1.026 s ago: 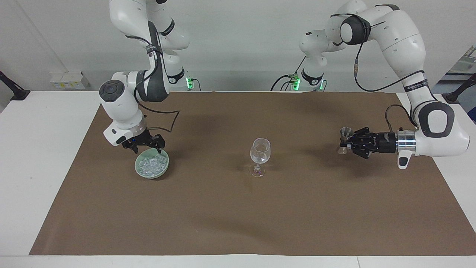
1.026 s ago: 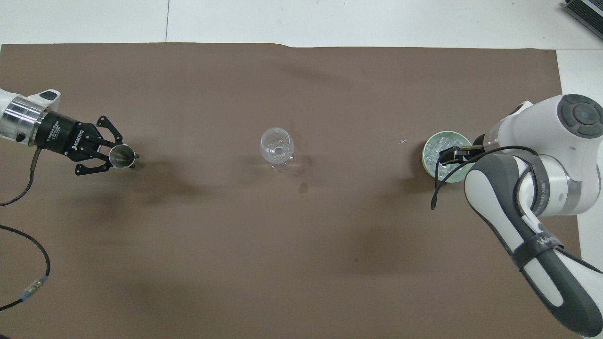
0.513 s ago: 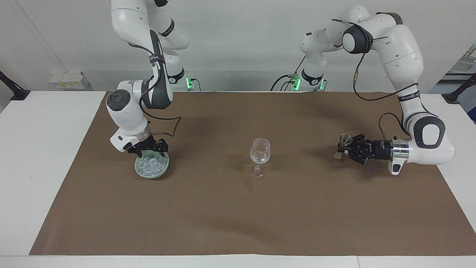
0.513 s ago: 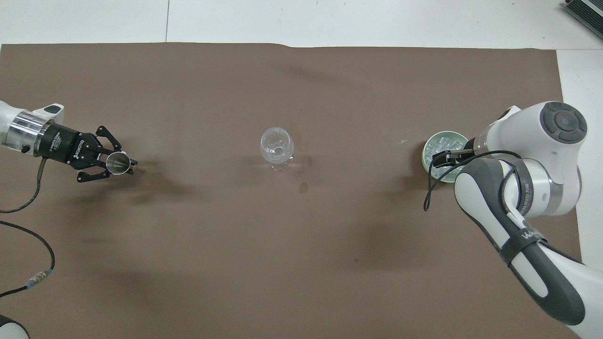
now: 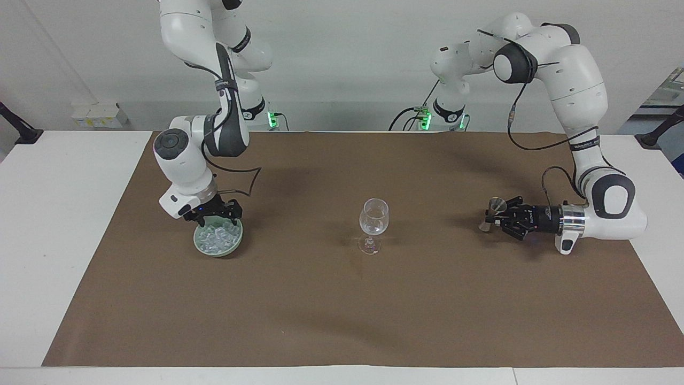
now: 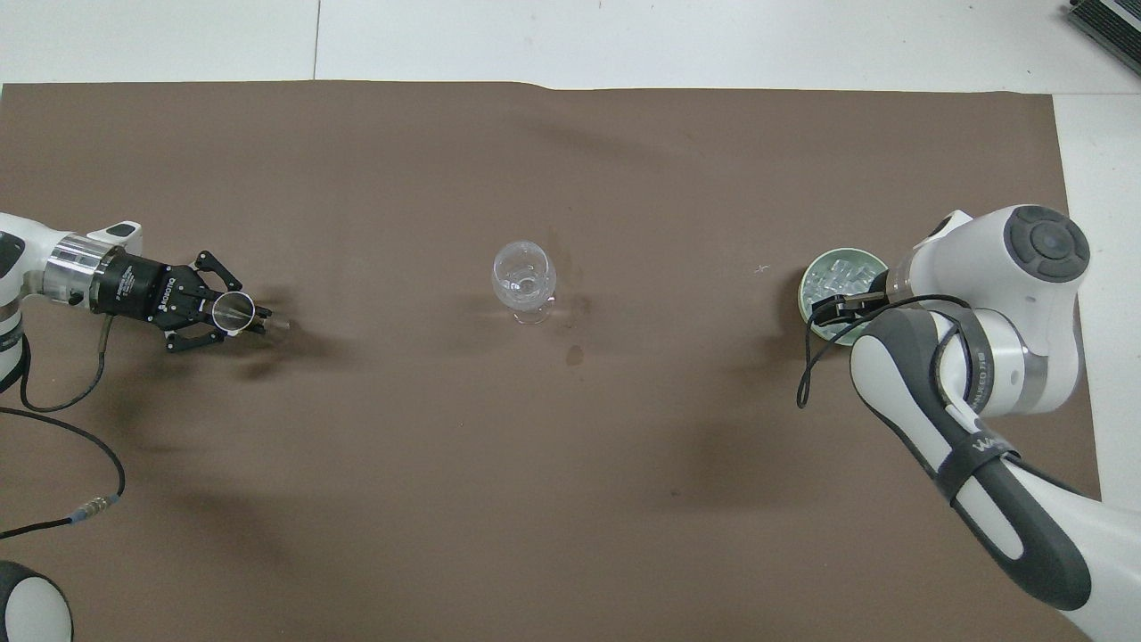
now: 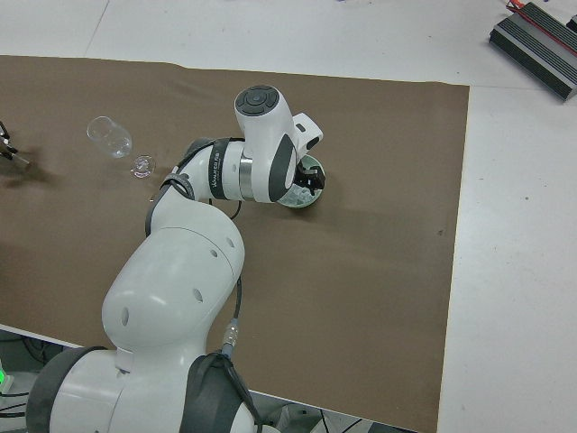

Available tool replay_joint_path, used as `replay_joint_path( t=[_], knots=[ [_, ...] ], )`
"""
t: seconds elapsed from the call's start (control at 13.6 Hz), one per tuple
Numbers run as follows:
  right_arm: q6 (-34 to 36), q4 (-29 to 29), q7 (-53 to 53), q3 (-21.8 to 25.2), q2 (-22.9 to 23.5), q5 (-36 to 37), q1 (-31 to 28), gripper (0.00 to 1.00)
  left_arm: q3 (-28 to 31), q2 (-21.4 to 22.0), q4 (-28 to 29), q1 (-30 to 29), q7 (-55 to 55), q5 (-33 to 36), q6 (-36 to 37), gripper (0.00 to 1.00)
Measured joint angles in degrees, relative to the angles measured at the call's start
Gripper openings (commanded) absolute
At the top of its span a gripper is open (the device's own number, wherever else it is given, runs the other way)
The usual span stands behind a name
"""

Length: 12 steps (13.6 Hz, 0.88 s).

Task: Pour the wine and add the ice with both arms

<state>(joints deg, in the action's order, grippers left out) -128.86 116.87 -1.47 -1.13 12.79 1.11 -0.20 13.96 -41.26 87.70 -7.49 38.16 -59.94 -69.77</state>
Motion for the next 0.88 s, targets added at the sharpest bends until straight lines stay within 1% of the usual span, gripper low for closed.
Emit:
replay_joint_path(
  t=[0.22,0.29,0.37,0.59,0.73,0.88],
  knots=[
    [-0.01,0.00,-0.07,0.00,0.00,0.00,0.00,0.72,0.00,-0.35,0.25,-0.43,-0.41,-0.75,0.00,0.00],
    [-0.02,0.00,-0.07,0.00,0.00,0.00,0.00,0.65,0.00,-0.53,0.35,-0.43,-0.42,-1.13,0.00,0.00],
    [-0.04,0.00,-0.10,0.00,0.00,0.00,0.00,0.60,0.00,-0.73,0.42,-0.43,-0.42,-1.37,0.00,0.00],
    [-0.27,-0.01,-0.13,0.00,0.00,0.03,0.00,0.51,-0.03,-1.12,0.92,-0.43,-0.43,-2.10,0.00,0.00],
    [-0.51,-0.01,-0.14,0.00,0.00,0.03,0.00,0.42,-0.01,-1.12,1.12,-0.43,-0.43,-2.18,0.00,0.00],
    [-0.58,-0.02,-0.15,0.00,0.00,0.03,0.00,0.18,-0.01,-1.12,1.14,-0.43,-0.43,-2.20,0.00,0.00]
  ],
)
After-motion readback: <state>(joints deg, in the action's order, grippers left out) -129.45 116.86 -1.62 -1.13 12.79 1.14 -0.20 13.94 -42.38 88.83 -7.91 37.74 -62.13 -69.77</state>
